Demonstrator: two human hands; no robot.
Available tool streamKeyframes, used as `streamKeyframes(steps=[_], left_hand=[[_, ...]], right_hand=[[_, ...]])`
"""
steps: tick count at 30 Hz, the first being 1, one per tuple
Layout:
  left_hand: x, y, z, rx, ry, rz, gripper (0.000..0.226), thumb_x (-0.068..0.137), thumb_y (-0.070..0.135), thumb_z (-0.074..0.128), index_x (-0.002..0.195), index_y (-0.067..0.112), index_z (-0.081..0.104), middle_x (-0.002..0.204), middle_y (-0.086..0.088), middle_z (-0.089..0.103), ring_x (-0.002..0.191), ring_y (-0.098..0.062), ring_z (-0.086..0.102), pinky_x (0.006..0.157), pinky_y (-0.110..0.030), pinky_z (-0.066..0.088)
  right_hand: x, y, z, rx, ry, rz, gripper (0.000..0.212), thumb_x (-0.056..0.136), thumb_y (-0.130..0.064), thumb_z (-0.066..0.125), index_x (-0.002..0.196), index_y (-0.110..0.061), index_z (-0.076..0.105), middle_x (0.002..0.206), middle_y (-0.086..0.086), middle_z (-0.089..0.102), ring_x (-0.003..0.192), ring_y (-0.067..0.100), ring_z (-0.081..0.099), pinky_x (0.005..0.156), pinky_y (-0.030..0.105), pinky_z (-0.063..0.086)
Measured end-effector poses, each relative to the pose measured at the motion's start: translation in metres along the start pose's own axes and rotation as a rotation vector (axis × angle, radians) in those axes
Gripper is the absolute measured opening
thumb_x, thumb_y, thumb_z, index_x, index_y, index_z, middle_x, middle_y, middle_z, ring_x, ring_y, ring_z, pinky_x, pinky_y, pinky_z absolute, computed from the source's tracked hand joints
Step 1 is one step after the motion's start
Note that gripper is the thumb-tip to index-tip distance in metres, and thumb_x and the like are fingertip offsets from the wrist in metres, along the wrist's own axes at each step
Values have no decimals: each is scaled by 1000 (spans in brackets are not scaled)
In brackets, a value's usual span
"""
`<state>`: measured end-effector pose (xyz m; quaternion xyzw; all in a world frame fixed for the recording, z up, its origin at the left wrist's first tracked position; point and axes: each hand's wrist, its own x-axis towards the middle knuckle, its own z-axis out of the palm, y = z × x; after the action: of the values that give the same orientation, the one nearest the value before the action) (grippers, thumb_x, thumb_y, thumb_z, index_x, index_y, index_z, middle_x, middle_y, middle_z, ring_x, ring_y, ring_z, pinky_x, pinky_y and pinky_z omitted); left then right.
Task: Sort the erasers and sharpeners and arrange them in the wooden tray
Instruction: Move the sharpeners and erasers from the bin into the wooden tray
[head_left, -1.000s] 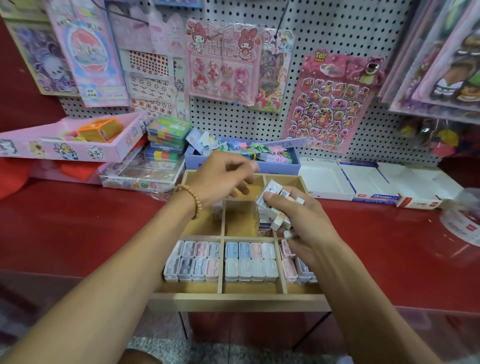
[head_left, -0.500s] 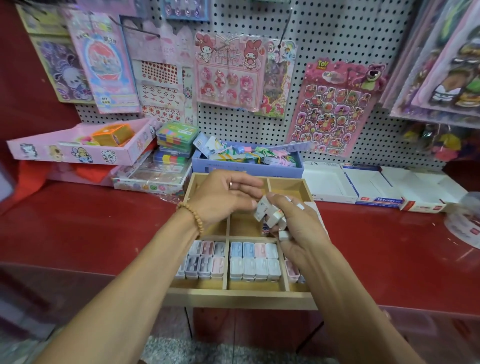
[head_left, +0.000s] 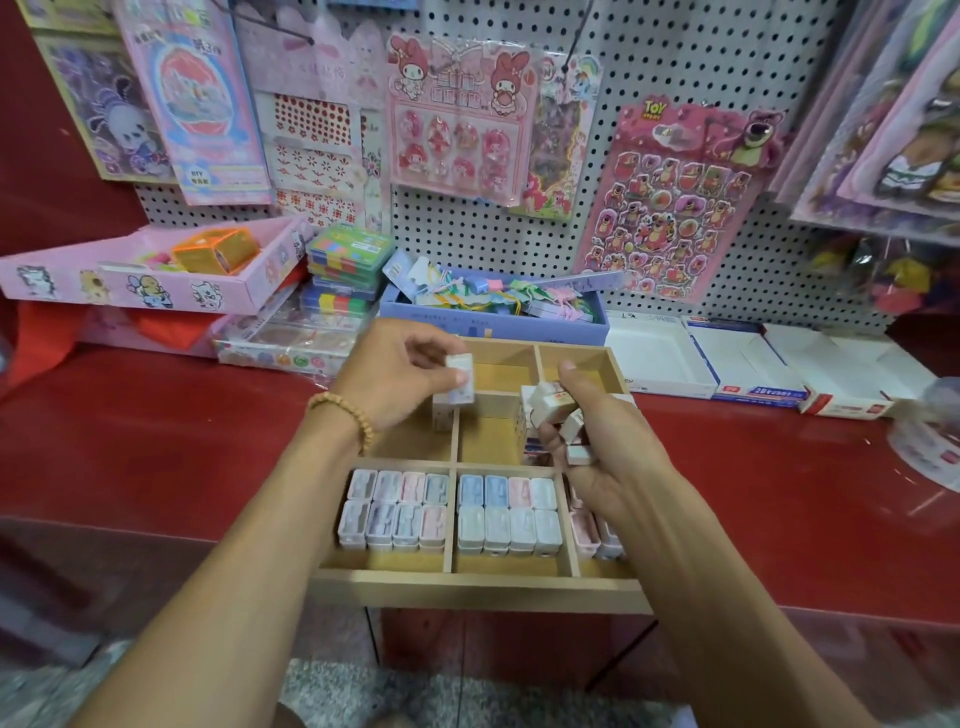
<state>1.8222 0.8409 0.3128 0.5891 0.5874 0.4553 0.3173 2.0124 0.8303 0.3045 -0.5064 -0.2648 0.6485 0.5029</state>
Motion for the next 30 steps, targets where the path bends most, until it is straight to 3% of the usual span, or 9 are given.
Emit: streamKeyframes(steps=[4, 7, 9, 12, 15, 21, 24, 27, 30], left_hand=[[8, -23, -10, 251, -27, -99, 23, 72, 8, 83, 78, 26, 71, 84, 3, 69, 71, -11, 63, 83, -31, 55], [10, -31, -4, 324, -77, -95, 21, 72, 10, 84, 79, 24, 70, 84, 2, 68, 68, -9, 59, 82, -30, 55], [10, -35, 2, 370, -94, -82, 21, 73, 12, 84, 80, 25, 69, 84, 4, 66, 68, -7, 56, 81, -29, 53], [9, -42, 9, 428, -85, -43, 20, 75, 14, 83, 84, 24, 68, 83, 11, 60, 68, -1, 50, 77, -25, 47], [8, -47, 12, 451, -76, -20, 23, 74, 13, 83, 82, 24, 65, 82, 7, 59, 72, -8, 53, 76, -27, 48], [9, -51, 9, 472, -100, -22, 29, 71, 13, 85, 80, 27, 62, 80, 7, 60, 76, -12, 59, 82, -34, 54], [10, -40, 3, 531, -60, 0, 20, 77, 20, 81, 87, 25, 65, 79, 8, 62, 76, -11, 58, 82, -34, 53], [0, -11, 3, 196, 72, 58, 10, 84, 27, 74, 86, 18, 70, 75, 2, 68, 70, -13, 67, 73, -31, 56], [-19, 13, 13, -87, -197, 19, 15, 78, 24, 79, 88, 16, 72, 82, 4, 70, 74, -11, 70, 68, -29, 57]], right_hand=[[-6, -1, -5, 89, -21, 54, 35, 88, -14, 74, 117, 1, 61, 95, 16, 71, 63, 20, 71, 51, 24, 57], [-9, -1, -9, 90, -24, 44, 27, 88, -5, 72, 111, 5, 63, 101, 22, 69, 71, 23, 72, 57, 28, 61], [-12, -2, -11, 91, -14, 38, 29, 89, -8, 72, 112, 6, 62, 106, 24, 70, 77, 26, 71, 50, 26, 58], [-15, -2, -15, 57, -12, 17, 24, 90, -11, 72, 107, 3, 63, 88, 17, 73, 70, 24, 71, 45, 22, 53], [-18, -1, -16, 16, -25, 12, 19, 91, -14, 70, 103, -1, 64, 67, 8, 73, 56, 20, 70, 46, 21, 53], [-24, 5, -13, -9, -68, -4, 19, 90, -14, 71, 98, -1, 61, 74, 17, 69, 52, 21, 67, 40, 20, 48], [-24, 4, -13, -37, -79, -23, 17, 89, -15, 72, 95, -1, 62, 82, 21, 68, 53, 21, 67, 39, 20, 48], [-23, 1, -11, -27, -86, -42, 14, 87, -14, 73, 89, -2, 65, 78, 14, 72, 63, 22, 72, 55, 23, 60], [-22, -1, -7, 11, -81, -71, 13, 88, -12, 72, 83, -4, 63, 75, 10, 68, 60, 17, 69, 58, 23, 60]])
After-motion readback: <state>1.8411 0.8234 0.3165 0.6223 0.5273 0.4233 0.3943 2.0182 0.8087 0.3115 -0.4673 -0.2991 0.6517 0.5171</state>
